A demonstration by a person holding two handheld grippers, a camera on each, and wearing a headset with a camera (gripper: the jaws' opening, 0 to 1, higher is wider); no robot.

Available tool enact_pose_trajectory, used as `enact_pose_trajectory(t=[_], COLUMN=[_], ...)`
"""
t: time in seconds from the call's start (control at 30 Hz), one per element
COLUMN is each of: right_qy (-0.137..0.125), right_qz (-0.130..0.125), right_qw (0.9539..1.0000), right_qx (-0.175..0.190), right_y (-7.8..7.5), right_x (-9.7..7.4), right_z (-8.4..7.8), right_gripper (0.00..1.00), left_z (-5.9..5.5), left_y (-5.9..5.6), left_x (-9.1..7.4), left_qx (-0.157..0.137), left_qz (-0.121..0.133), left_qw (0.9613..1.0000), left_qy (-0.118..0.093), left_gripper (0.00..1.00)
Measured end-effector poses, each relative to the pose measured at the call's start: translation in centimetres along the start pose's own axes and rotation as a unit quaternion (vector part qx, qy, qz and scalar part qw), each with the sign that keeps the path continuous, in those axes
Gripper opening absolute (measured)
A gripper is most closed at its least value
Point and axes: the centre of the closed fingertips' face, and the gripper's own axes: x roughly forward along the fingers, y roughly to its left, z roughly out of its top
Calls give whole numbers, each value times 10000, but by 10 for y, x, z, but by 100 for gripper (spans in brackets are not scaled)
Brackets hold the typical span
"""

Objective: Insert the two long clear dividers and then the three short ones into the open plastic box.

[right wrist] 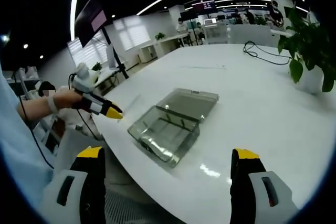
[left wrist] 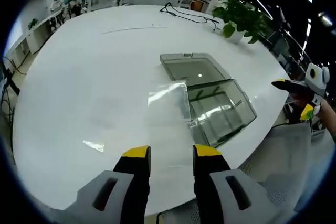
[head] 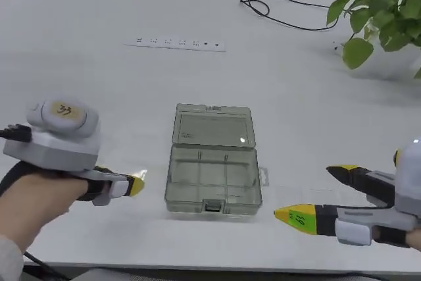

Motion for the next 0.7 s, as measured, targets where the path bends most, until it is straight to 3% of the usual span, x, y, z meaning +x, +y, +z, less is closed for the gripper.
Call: enact_pose_trajectory(t=[0.27, 0.47, 0.7], right_qy=[177, 288, 350], right_qz=[132, 372, 654], right_qw=[9997, 9986, 9972], right_qx=[-116, -242, -53], right_y=[13, 35, 54], right_x=[30, 62, 93], right_z=[26, 39, 48], right_gripper=[99, 98, 88], left_z=[18, 21, 22], left_y=[-17, -23, -33], left_x=[-5, -3, -2], left_qx=[-381, -452, -664], left_qz=[-169, -214, -333], left_qw=[9977, 9963, 9934], left_qy=[-528, -702, -874], left_gripper=[30, 30, 30])
